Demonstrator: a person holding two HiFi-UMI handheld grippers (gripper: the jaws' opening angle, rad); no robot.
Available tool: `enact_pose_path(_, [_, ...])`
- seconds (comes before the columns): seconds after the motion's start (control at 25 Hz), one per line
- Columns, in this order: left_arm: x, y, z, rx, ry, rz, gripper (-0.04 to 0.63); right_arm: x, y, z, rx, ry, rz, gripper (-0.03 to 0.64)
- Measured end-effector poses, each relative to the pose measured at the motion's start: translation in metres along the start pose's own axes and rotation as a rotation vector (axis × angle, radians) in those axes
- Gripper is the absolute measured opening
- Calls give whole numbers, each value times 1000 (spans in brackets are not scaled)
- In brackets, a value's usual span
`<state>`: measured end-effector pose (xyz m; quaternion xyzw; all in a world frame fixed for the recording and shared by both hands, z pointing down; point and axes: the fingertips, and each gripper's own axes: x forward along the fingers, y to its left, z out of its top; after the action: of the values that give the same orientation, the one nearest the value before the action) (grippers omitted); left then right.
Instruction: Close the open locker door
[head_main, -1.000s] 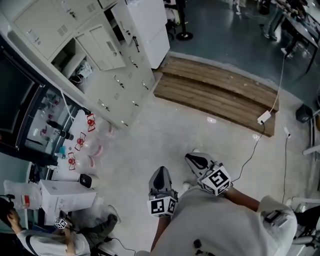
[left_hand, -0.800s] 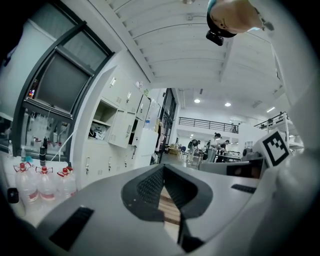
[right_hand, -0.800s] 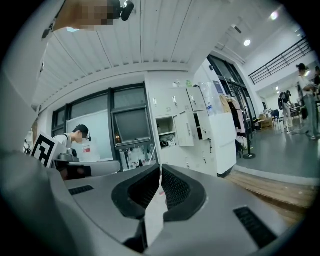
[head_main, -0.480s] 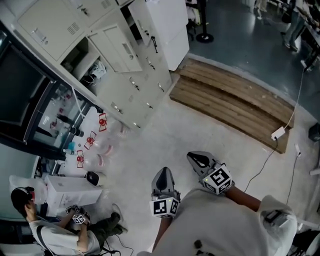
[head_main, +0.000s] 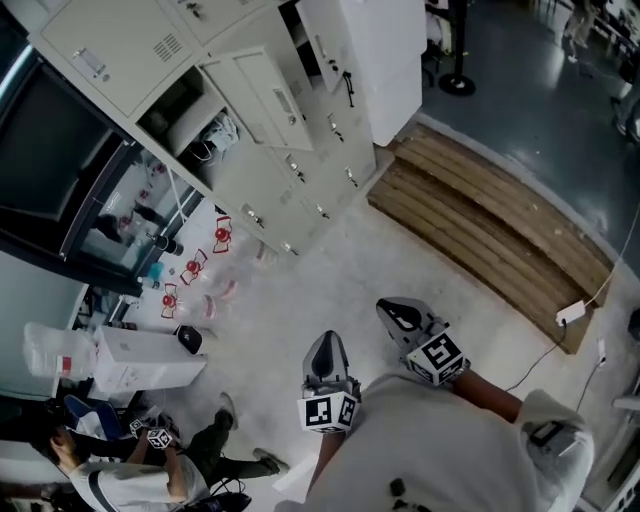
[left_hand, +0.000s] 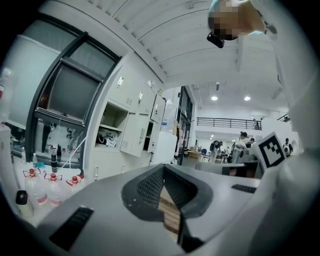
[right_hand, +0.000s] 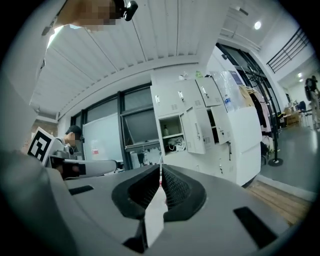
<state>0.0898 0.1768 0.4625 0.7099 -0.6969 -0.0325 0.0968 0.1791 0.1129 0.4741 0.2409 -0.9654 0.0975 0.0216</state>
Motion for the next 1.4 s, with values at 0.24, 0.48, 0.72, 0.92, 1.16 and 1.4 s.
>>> enact_pose_path(0.24, [44, -17, -2, -1, -8, 26, 8, 9, -57, 9, 4, -6, -8, 31])
enact_pose_path(0.48, [67, -17, -7, -4, 19, 31, 8, 14, -76, 1, 47, 5, 3, 31])
enact_pose_path(0.72, [106, -10, -14, -6, 35, -33, 8, 29, -98, -5, 53, 33, -34, 31])
enact_pose_path(0.92, [159, -1, -4, -14, 16, -93, 8, 57, -130, 6, 18, 40, -68, 32])
enact_pose_path(1.16, [226, 35, 24, 0, -22, -124, 8, 114, -165, 29, 11, 35, -94, 31])
enact_pose_path(1.4, [275, 78, 55, 15, -61, -130, 8, 176, -177, 51, 6, -14, -66, 32])
